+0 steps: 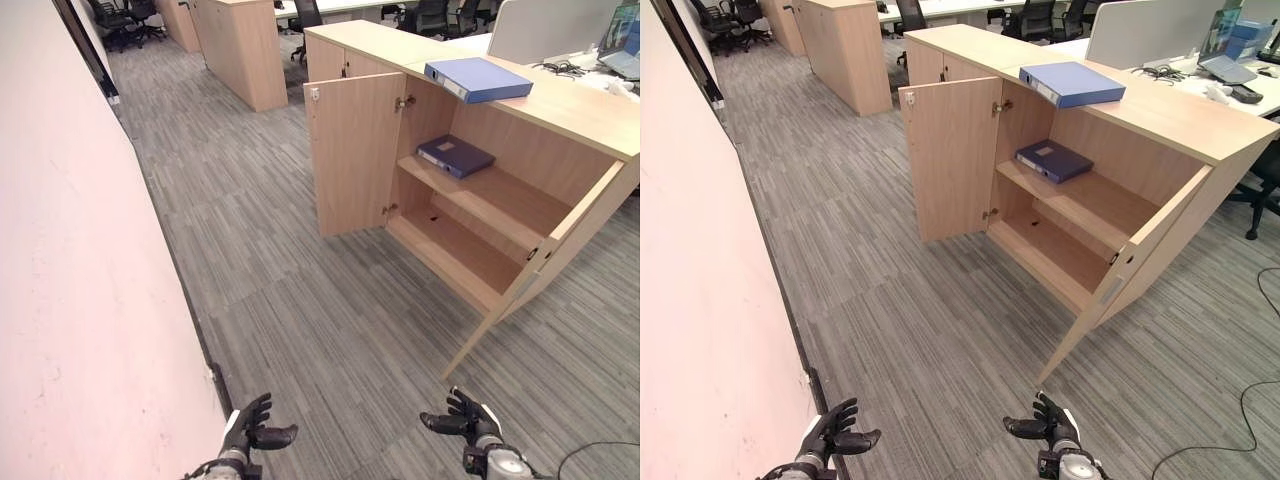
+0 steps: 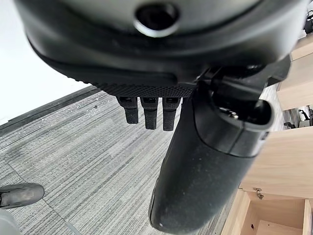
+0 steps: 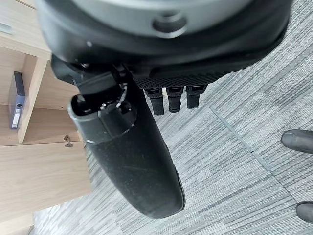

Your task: Put the empty folder in the office cabinet

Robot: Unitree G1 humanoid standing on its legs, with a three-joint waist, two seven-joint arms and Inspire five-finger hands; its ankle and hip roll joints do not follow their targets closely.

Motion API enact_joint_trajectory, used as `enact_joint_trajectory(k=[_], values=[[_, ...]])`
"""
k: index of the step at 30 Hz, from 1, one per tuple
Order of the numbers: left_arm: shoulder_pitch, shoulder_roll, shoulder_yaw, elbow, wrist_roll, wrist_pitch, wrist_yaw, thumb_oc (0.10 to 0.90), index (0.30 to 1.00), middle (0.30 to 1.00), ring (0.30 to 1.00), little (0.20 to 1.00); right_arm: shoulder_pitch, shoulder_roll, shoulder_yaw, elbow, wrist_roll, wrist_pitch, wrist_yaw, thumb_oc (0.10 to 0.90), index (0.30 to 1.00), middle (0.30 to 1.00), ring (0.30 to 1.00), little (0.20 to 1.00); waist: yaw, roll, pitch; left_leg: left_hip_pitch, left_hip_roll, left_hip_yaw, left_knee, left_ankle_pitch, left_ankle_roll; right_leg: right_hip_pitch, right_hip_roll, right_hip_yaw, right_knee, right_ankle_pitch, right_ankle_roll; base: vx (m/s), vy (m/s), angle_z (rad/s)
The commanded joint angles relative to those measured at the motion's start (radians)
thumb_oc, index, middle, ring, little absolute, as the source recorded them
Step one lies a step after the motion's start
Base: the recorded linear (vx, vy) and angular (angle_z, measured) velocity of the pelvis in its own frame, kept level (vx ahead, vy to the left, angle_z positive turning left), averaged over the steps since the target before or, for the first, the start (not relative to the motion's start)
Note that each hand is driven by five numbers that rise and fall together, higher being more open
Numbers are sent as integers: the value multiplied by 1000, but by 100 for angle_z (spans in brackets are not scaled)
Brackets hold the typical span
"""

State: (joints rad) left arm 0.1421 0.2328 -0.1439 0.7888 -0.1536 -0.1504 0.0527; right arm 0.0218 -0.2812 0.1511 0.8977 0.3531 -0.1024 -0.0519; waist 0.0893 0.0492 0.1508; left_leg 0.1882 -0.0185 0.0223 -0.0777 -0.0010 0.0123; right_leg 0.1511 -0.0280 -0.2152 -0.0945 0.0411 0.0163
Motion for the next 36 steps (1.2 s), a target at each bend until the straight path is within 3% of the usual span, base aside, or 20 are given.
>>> enact_joint_trajectory(k=[1,18,36], values=[[-58,73,-24,-58,-13,-63,-6,800,900,900,900,900,-45,-23,27,-72,-14,-49,13,800,900,900,900,900,26,-46,-30,-12,89,-43,-10,-37,-104,36,-132,-2,7,-61,149,0,0,0],[-66,71,-27,-30,-33,-57,-10,800,900,900,900,900,-26,-18,18,-35,-8,-35,13,800,900,900,900,900,15,-48,-32,-24,79,-73,-10,-37,-102,33,-134,5,7,-62,141,6,-3,4],[-88,80,-16,-18,-74,-53,2,800,900,900,900,900,-31,-28,25,-48,17,-41,13,800,900,900,900,900,35,-55,-5,-59,122,-145,-5,-14,-125,21,-75,-39,41,-112,98,11,-46,10]])
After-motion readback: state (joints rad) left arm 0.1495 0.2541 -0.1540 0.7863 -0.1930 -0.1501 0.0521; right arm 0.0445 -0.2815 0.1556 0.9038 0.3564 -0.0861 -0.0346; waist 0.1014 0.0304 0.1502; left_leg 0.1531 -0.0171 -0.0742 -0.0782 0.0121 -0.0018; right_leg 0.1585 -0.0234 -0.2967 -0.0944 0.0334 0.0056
